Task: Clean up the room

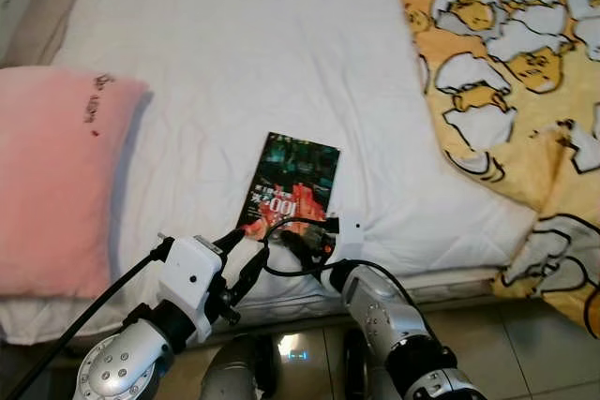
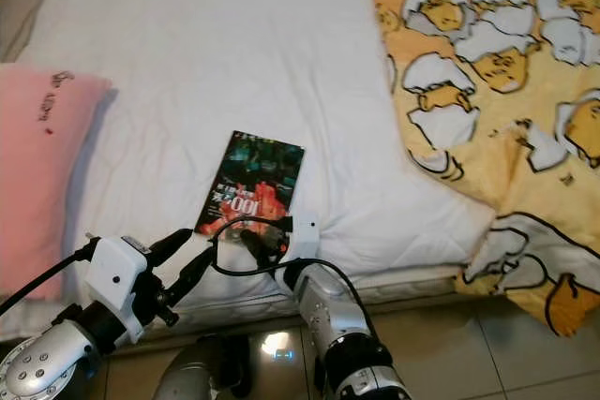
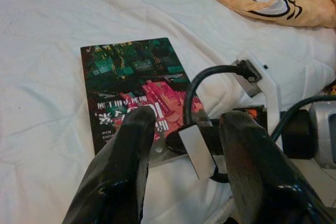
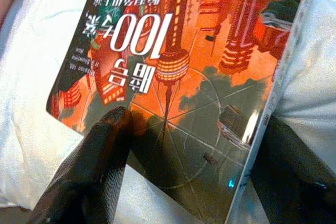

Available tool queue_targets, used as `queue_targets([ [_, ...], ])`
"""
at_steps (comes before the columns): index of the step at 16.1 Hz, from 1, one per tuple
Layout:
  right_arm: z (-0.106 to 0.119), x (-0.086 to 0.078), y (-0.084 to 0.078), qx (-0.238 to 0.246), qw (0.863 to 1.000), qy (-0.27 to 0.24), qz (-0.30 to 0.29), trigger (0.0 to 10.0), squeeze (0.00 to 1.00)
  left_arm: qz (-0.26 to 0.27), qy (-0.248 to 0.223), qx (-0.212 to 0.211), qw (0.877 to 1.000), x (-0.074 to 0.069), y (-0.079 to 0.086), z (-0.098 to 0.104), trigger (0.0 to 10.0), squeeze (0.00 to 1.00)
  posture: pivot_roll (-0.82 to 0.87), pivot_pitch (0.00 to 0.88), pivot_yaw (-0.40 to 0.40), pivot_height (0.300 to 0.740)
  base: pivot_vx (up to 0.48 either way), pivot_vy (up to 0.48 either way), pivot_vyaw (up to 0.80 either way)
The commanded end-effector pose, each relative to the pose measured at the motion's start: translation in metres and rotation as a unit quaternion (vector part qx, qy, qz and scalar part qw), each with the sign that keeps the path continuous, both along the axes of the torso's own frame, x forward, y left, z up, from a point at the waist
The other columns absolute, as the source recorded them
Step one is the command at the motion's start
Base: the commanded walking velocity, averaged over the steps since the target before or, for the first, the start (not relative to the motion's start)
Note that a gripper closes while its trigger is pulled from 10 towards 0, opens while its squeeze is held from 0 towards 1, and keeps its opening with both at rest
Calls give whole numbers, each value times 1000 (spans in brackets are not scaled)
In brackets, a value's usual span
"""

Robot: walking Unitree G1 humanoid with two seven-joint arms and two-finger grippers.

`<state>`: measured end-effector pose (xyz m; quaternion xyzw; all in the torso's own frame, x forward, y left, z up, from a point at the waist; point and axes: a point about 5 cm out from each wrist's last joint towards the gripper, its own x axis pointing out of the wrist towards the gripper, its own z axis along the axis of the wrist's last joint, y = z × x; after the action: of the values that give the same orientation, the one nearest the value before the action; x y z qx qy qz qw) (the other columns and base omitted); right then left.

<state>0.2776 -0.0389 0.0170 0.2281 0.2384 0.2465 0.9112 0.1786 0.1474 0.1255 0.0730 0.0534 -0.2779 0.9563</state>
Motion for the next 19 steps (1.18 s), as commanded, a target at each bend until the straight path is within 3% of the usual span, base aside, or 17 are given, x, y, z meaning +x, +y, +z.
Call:
queue_targets([
  [1,3,-17,43,63,997,20,29,0,0,1,7,3,1000,-1,0,-5,10000,0,72,255,25,740,0,0,0],
  [6,5,-20,43,75,996,12,39,0,0,-3,8,1,1000,1,-2,-6,10000,0,61,237,17,740,0,0,0],
  [8,-5,-32,43,62,997,23,48,0,0,-5,9,0,1000,2,-3,-7,10000,0,58,238,15,740,0,0,0],
  [9,-12,-38,42,25,998,27,51,0,0,-6,10,-1,1000,2,-4,-8,10000,0,56,239,15,740,0,0,0],
  [10,-15,-42,42,-7,998,21,58,5961,0,-6,10,-1,1000,2,-4,-8,10000,0,55,242,13,740,0,0,0],
  [11,-15,-43,43,-16,998,15,62,10000,1000,-7,11,-2,1000,2,-4,-9,10000,0,53,244,14,740,0,0,0],
  [14,-8,-42,46,-35,997,-3,66,10000,1000,-8,12,-3,1000,2,-5,-9,10000,0,53,245,11,740,0,0,0],
  [18,-13,-51,50,-48,996,13,73,10000,1000,-8,12,-2,1000,3,-5,-10,10000,0,51,244,12,740,0,0,0],
  [19,-15,-53,51,-52,996,23,73,10000,0,-8,12,-1,1000,4,-5,-10,10000,0,51,243,11,740,0,0,0],
])
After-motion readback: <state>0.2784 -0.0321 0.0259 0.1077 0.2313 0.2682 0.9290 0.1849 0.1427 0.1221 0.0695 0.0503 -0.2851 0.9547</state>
